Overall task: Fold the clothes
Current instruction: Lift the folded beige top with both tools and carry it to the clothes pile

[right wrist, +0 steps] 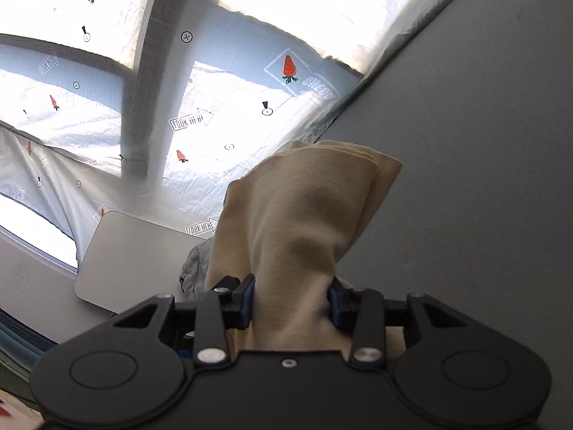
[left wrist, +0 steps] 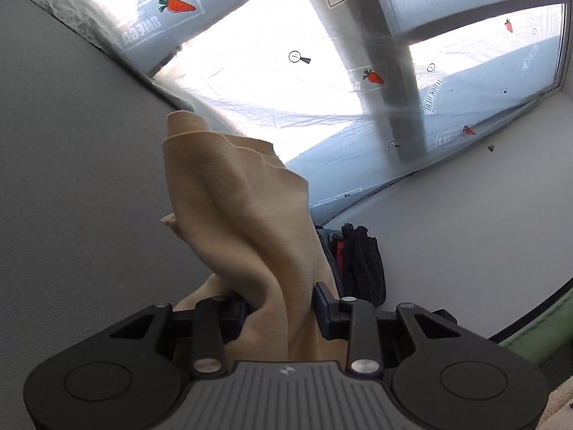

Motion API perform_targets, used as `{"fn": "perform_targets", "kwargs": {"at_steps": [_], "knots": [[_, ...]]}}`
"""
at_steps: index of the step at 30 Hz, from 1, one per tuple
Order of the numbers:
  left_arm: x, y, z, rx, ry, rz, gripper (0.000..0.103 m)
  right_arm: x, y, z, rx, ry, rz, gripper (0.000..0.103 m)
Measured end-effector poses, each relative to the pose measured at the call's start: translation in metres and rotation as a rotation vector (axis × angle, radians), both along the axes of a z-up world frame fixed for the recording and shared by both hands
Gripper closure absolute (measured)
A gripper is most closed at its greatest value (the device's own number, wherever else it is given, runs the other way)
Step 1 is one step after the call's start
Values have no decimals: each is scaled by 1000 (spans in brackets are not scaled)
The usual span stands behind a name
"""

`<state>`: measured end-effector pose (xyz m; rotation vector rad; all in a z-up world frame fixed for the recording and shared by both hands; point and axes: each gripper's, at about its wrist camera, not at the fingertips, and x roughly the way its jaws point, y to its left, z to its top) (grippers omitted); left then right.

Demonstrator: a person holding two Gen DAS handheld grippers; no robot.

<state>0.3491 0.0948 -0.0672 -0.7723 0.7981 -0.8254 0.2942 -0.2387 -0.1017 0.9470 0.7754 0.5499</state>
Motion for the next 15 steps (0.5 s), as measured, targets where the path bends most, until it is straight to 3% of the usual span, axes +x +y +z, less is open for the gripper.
{"fn": "perform_targets", "kwargs": {"at_steps": [8,15], "knots": [[-6,-54,40,-55,-129,-180,68,-62,-44,47,-1,-77,-232,62],[-13,-175,48,-64,-182,-246,67,-97,-146,51,-6,-152,-346,62]]}}
